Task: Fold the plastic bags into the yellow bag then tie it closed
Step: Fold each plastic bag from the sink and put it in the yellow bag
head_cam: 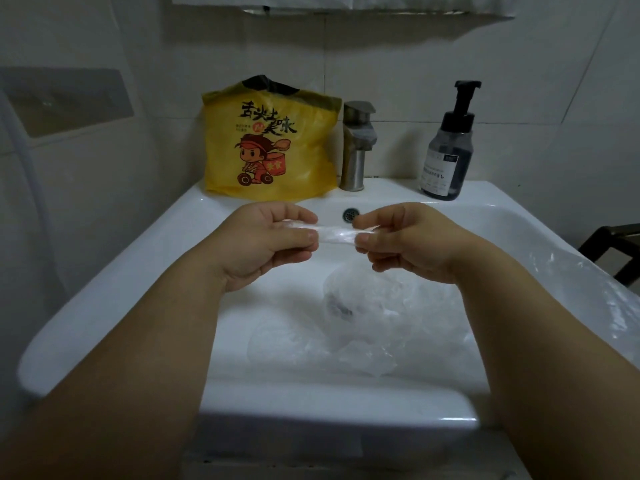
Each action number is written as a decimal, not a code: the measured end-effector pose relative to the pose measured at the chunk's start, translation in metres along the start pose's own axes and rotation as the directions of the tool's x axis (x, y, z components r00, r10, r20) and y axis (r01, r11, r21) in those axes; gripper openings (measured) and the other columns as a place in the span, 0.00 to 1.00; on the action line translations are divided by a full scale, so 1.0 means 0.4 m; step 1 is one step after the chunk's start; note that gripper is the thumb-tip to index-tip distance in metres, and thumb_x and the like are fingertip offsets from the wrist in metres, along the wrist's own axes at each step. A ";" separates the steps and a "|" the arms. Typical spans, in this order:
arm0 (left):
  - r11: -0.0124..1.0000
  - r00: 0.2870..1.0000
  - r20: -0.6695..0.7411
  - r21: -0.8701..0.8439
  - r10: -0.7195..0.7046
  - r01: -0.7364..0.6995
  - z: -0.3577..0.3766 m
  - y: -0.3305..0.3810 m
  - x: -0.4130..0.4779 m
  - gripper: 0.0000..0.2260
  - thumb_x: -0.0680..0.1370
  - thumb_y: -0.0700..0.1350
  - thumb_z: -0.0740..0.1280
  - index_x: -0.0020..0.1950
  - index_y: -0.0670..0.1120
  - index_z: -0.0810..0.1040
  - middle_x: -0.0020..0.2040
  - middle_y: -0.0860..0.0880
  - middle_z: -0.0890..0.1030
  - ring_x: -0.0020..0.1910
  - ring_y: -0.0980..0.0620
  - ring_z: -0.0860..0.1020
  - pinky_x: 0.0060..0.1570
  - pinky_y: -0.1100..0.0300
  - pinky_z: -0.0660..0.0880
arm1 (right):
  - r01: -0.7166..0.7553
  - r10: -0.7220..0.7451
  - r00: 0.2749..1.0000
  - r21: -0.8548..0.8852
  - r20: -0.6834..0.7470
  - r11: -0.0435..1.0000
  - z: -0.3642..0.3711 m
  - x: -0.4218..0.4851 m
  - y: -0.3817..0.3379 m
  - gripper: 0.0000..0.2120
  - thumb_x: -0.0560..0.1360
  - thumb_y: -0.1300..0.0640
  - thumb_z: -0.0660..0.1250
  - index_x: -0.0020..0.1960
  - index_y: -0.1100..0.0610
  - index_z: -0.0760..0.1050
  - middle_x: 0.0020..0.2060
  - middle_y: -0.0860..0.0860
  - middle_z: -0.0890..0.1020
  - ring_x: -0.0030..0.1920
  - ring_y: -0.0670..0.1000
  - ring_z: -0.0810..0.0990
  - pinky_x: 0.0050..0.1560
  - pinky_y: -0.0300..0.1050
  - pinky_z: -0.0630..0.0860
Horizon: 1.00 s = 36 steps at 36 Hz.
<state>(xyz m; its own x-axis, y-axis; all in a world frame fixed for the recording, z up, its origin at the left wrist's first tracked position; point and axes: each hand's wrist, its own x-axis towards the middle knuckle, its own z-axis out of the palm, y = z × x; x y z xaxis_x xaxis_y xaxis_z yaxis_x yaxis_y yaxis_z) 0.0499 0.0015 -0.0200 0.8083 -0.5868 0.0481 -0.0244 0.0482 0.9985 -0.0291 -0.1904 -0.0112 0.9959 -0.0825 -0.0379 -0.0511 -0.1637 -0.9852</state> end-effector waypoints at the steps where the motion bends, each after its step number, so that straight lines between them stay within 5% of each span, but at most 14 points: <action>1: 1.000 1.000 -0.020 0.010 -0.002 0.002 -0.001 -0.001 0.002 0.06 0.73 0.32 0.69 0.46 0.41 0.79 0.35 0.47 0.82 0.34 0.56 0.81 0.34 0.67 0.79 | -0.013 0.011 1.000 -0.077 -0.018 0.997 0.000 0.003 0.004 0.10 0.74 0.65 0.68 0.55 0.62 0.78 0.38 0.55 0.81 0.34 0.46 0.80 0.35 0.37 0.79; 5: 0.999 0.992 -0.123 -0.038 0.030 -0.035 -0.001 -0.004 0.016 0.04 0.72 0.33 0.70 0.45 0.40 0.79 0.33 0.49 0.82 0.33 0.58 0.81 0.35 0.69 0.78 | -0.005 -0.006 0.999 -0.228 -0.050 0.974 0.010 0.006 0.005 0.06 0.76 0.58 0.67 0.47 0.60 0.81 0.34 0.52 0.81 0.32 0.45 0.78 0.36 0.37 0.78; 10: 0.940 0.967 -0.238 -0.301 0.088 -0.160 0.013 0.002 0.032 0.13 0.66 0.43 0.72 0.49 0.44 0.77 0.38 0.53 0.81 0.38 0.61 0.79 0.39 0.68 0.76 | 0.091 -0.102 0.991 -0.125 -0.088 0.988 0.053 0.010 0.000 0.09 0.78 0.57 0.65 0.42 0.60 0.78 0.32 0.52 0.78 0.32 0.48 0.76 0.37 0.39 0.78; 12: 0.935 0.988 -0.144 -0.339 0.055 -0.102 0.027 -0.003 0.030 0.20 0.65 0.50 0.70 0.55 0.46 0.75 0.48 0.50 0.80 0.50 0.55 0.79 0.49 0.61 0.76 | 0.124 -0.133 0.987 -0.100 -0.094 0.987 0.083 0.013 0.003 0.10 0.79 0.57 0.64 0.42 0.60 0.78 0.32 0.52 0.78 0.32 0.47 0.75 0.36 0.39 0.77; 15: 0.996 0.994 0.101 -0.065 -0.051 0.058 0.071 -0.027 0.018 0.25 0.67 0.59 0.66 0.58 0.45 0.76 0.52 0.48 0.82 0.53 0.51 0.80 0.57 0.53 0.77 | 0.167 -0.175 0.981 -0.088 -0.089 0.982 0.118 0.019 0.010 0.10 0.79 0.61 0.63 0.44 0.66 0.78 0.35 0.58 0.79 0.35 0.51 0.77 0.37 0.42 0.76; 19: 0.997 0.994 0.081 0.008 -0.078 0.078 0.101 -0.030 0.022 0.16 0.80 0.57 0.58 0.53 0.48 0.79 0.38 0.52 0.84 0.41 0.55 0.82 0.53 0.55 0.78 | 0.185 -0.187 0.982 -0.050 -0.035 0.981 0.123 0.022 0.014 0.09 0.79 0.61 0.62 0.45 0.62 0.80 0.37 0.58 0.82 0.38 0.53 0.79 0.40 0.44 0.78; 21: 0.998 0.998 0.002 0.017 -0.057 0.057 0.089 -0.024 0.028 0.17 0.83 0.55 0.54 0.52 0.49 0.80 0.38 0.52 0.84 0.42 0.54 0.81 0.52 0.56 0.77 | 0.186 -0.187 0.982 -0.049 -0.006 0.981 0.119 0.021 0.013 0.11 0.79 0.59 0.63 0.40 0.55 0.80 0.33 0.52 0.79 0.34 0.48 0.76 0.36 0.41 0.75; 24: 0.999 0.995 -0.097 -0.044 -0.019 0.015 0.073 -0.014 0.034 0.20 0.84 0.54 0.52 0.47 0.50 0.82 0.43 0.52 0.82 0.46 0.55 0.79 0.48 0.59 0.75 | 0.151 -0.152 0.988 -0.050 -0.009 0.987 0.110 0.021 0.009 0.11 0.79 0.58 0.64 0.38 0.58 0.79 0.34 0.52 0.78 0.32 0.48 0.74 0.36 0.40 0.74; 29: 0.999 0.954 -0.300 -0.038 0.014 -0.026 0.051 -0.006 0.040 0.19 0.81 0.55 0.60 0.37 0.48 0.82 0.27 0.54 0.73 0.32 0.57 0.69 0.33 0.65 0.70 | 0.093 -0.092 0.996 -0.031 0.018 0.995 0.089 0.020 0.005 0.08 0.78 0.58 0.65 0.43 0.60 0.79 0.30 0.51 0.78 0.30 0.46 0.75 0.34 0.38 0.75; 36: 0.988 0.929 -0.366 0.157 0.061 -0.003 0.008 -0.020 0.032 0.13 0.78 0.52 0.67 0.38 0.46 0.75 0.26 0.52 0.73 0.24 0.59 0.70 0.24 0.67 0.68 | 0.057 -0.057 0.998 -0.076 0.007 0.995 0.065 0.016 0.021 0.07 0.77 0.58 0.67 0.43 0.61 0.79 0.30 0.51 0.79 0.31 0.47 0.75 0.37 0.40 0.75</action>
<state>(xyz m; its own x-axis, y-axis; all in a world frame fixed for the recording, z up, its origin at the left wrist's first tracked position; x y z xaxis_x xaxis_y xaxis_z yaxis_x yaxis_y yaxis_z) 0.0586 -0.0088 -0.0273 0.9643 -0.2465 0.0966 -0.1190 -0.0780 0.9898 -0.0213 -0.1667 -0.0242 0.9977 -0.0663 0.0169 0.0004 -0.2425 -0.9702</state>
